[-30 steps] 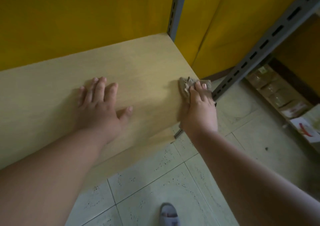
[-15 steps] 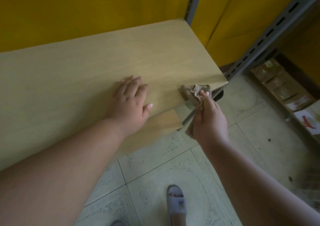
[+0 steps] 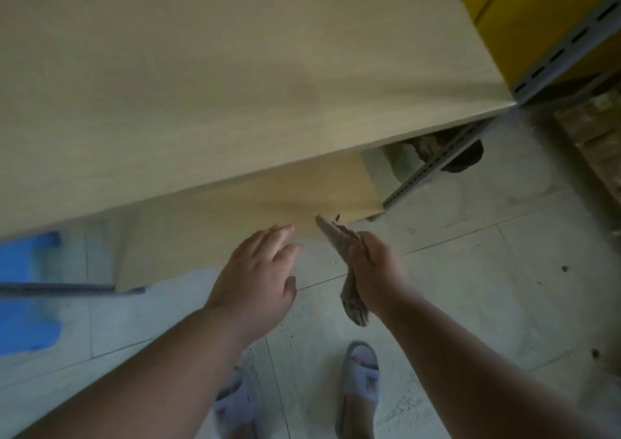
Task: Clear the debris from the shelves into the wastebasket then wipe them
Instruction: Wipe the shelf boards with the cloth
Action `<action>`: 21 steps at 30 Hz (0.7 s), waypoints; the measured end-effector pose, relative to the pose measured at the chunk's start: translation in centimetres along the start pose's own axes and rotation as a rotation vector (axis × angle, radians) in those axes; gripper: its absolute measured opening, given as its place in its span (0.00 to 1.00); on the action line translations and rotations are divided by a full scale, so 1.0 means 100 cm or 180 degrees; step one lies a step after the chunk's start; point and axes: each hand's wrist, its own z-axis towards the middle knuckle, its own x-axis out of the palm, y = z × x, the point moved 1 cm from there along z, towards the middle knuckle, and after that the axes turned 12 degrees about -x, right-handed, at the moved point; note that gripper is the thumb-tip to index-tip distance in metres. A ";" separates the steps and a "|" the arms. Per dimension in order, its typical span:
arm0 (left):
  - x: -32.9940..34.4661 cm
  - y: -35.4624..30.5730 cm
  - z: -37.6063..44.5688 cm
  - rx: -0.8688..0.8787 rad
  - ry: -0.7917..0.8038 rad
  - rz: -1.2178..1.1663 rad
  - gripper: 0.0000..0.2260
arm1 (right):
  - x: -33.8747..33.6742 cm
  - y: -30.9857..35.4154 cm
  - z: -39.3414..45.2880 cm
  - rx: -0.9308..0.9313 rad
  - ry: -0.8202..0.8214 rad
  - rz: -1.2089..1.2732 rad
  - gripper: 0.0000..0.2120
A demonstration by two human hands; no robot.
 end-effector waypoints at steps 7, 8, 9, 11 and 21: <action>0.137 0.033 0.064 -0.0732 0.0381 -0.0148 0.19 | 0.037 -0.116 0.089 -0.0064 -0.0045 -0.0507 0.09; 0.154 0.039 0.078 -0.0759 0.0378 -0.0147 0.19 | 0.043 -0.128 0.106 -0.0109 0.0001 -0.0577 0.09; 0.169 0.044 0.095 -0.0758 0.0368 -0.0142 0.20 | 0.049 -0.140 0.126 -0.0187 0.0046 -0.0694 0.09; 0.204 0.052 0.132 -0.0758 0.0267 -0.0143 0.21 | 0.062 -0.166 0.169 -0.0353 0.0040 -0.0925 0.10; 0.285 0.089 0.252 -0.0830 0.0120 0.0488 0.29 | 0.075 -0.252 0.298 -0.0700 -0.0064 -0.2225 0.27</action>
